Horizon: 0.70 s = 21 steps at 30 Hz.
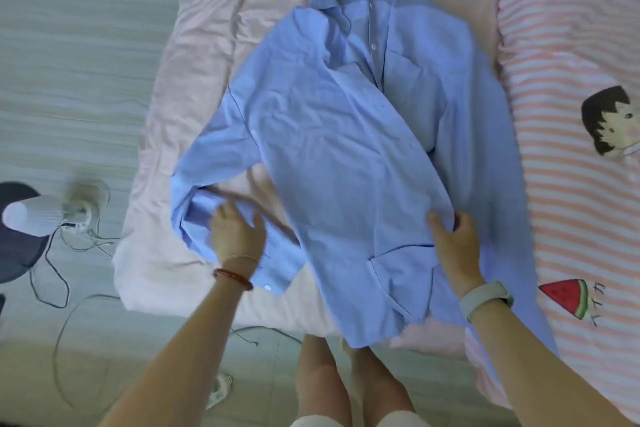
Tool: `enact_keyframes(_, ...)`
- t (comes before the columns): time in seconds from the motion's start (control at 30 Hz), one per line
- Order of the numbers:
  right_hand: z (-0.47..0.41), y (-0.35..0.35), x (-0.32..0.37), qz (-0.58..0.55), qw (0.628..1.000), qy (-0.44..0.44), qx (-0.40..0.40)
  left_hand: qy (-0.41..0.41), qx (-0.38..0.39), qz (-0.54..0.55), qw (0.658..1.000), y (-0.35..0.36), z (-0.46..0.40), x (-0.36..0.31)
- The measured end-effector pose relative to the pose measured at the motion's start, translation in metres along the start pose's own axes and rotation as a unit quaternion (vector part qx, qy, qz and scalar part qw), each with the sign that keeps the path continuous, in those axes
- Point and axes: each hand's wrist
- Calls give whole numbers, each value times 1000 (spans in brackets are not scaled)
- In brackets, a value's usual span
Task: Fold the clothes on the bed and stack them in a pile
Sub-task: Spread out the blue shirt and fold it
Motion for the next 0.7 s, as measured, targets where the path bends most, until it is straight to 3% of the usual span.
enact_keyframes(0.07, 8, 6, -14, 49, 998, 39, 14, -17, 135, 80, 987, 30, 20, -11)
enact_keyframes(0.13, 14, 13, -26, 89, 994, 59, 2, -68, 194, 98, 974, 52, 33, -17)
enact_keyframes(0.23, 21, 18, -34, 110, 991, 68, -33, -61, 162, 125, 977, 62, 38, -25)
enact_keyframes(0.37, 26, 19, -22, 28, 998, 43, -41, -47, 131, 300, 944, 40, 31, -26)
enact_keyframes(0.53, 34, 18, -8, 9, 1000, 3, 15, -27, 50, 285, 957, -5, 11, 17)
enact_keyframes(0.6, 39, 21, -13, 37, 998, -1, 43, -50, 71, 254, 963, -19, 3, 36)
enact_keyframes(0.7, 49, 31, -33, 104, 989, 48, 99, -111, 186, 217, 952, -28, 4, 54)
Point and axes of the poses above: each hand's wrist, its own z-axis away from the middle knuckle, its own y-axis out of the palm, x = y × z, and after that the axes turned 7 degrees about x, right-handed
